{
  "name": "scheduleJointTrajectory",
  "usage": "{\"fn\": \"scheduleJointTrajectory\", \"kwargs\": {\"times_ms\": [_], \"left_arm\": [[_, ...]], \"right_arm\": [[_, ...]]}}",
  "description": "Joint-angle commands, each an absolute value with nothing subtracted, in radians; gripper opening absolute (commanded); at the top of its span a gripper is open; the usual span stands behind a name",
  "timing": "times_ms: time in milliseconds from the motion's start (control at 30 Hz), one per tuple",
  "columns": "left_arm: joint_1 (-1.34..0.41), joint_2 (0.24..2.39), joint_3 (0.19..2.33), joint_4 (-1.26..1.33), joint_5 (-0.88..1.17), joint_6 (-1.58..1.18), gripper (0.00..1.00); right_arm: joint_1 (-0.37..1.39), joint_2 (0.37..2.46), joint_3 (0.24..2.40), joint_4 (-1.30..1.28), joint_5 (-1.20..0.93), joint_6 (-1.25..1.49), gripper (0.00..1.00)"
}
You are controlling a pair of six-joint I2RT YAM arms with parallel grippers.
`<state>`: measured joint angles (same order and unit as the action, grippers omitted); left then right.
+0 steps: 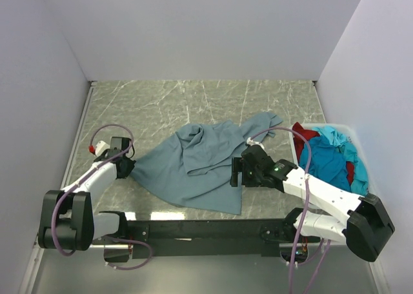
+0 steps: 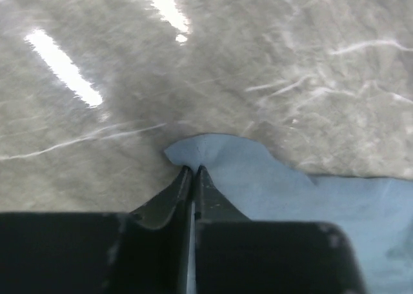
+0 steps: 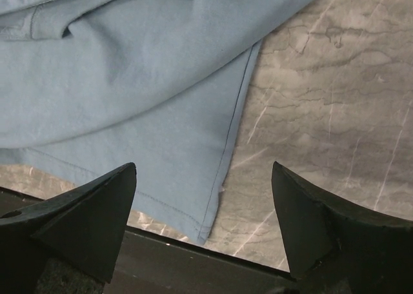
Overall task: Fold and stack the t-shirts
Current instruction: Flatten the tshirt out
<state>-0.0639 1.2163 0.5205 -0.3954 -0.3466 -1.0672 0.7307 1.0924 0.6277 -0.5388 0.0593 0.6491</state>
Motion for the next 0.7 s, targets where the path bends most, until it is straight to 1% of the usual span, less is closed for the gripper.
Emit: {"fn": "scheduleJointTrajectory", "kwargs": {"times_ms": [0, 67, 200, 333, 433, 667], "left_arm": [[-0.061, 1.249, 0.491, -0.350, -0.276, -1.014, 0.01], [-0.061, 1.252, 0.492, -0.341, -0.272, -1.005, 0.01], [-0.061, 1.209, 0.477, -0.327, -0.276, -0.997, 0.00], [-0.061, 1.111, 0.448, -0.313, -0.258, -0.989, 0.00], [-0.061, 1.074, 0.442, -0.321, -0.253, -0.991, 0.01], [-0.061, 1.051, 0.431, -0.308, -0.224, -0.992, 0.01]], "right_arm": [[0.738, 1.058, 0.626, -0.529, 0.038, 0.635, 0.91], [0.744, 1.049, 0.618, -0.529, 0.028, 0.617, 0.90], [0.830, 1.031, 0.615, -0.543, 0.032, 0.595, 0.88], [0.964, 1.058, 0.620, -0.569, 0.055, 0.652, 0.87], [1.028, 1.120, 0.618, -0.581, 0.100, 0.727, 0.86], [1.081, 1.175, 0.603, -0.627, 0.127, 0.814, 0.84]]}}
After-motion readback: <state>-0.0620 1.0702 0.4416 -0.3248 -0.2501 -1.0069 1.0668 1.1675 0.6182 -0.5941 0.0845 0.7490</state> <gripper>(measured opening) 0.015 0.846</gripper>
